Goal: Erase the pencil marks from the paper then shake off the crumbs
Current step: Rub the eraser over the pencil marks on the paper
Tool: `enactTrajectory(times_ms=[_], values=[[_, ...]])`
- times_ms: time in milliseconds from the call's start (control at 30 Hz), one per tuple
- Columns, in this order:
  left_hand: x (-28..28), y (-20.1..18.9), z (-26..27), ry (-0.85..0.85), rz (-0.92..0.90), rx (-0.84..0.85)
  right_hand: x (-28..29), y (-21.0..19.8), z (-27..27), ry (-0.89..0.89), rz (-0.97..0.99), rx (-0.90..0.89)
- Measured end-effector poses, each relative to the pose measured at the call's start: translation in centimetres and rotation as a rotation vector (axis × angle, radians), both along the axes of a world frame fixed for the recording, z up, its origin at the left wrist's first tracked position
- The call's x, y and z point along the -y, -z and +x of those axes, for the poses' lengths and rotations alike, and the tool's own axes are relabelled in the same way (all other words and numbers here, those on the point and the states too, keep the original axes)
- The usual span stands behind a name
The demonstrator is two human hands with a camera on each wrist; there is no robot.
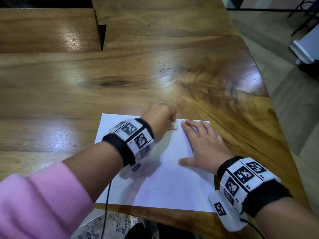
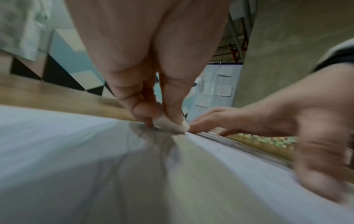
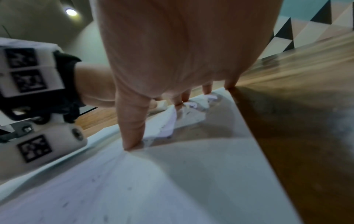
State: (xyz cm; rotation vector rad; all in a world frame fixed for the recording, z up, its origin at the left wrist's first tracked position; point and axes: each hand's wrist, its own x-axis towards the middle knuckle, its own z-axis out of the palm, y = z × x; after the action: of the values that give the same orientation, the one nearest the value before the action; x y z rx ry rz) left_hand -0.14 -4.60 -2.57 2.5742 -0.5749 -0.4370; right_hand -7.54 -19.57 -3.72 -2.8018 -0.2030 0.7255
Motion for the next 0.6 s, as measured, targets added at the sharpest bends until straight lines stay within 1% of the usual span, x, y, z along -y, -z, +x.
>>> enactTrajectory(times_ms=[67,133,200,233,267,400,433,467,567,600], values=[[0.0,0.3,-0.1,-0.015,-0.004,-0.017,0.2,0.1,0.0,-0.010,-0.003,-0.008],[-1.5,0.5,-2.2,0.092,-0.012,-0.087,0.2,0.2,0.0,-0.018,-0.002,-0.009],[-2.6,0.8,-4.1,0.211,0.017,-0.152,0.3,0.3,0.1,-0.017,-0.006,0.001],[-2.7,0.9,-4.3,0.232,0.018,-0.154,0.2,0.4,0.0,-0.020,-0.009,0.004],[-2.4,0.8,-3.7,0.209,0.016,-0.131,0.2,0.4,0.0,-0.022,-0.010,0.006],[1.0,0.4,0.2,-0.052,0.002,-0.017,0.5,0.4,-0.1,-0.018,0.011,0.019],[1.3,0.4,0.3,-0.063,0.003,-0.025,0.5,0.4,-0.2,-0.011,0.018,0.020],[0.9,0.4,-0.4,-0.031,0.001,-0.036,0.5,0.5,-0.2,-0.003,0.024,0.021],[-1.8,0.6,-3.9,0.191,0.003,-0.129,0.5,0.8,-0.2,0.015,0.037,0.032],[-2.2,0.7,-4.6,0.237,0.017,-0.150,0.5,0.8,-0.2,0.016,0.037,0.034]])
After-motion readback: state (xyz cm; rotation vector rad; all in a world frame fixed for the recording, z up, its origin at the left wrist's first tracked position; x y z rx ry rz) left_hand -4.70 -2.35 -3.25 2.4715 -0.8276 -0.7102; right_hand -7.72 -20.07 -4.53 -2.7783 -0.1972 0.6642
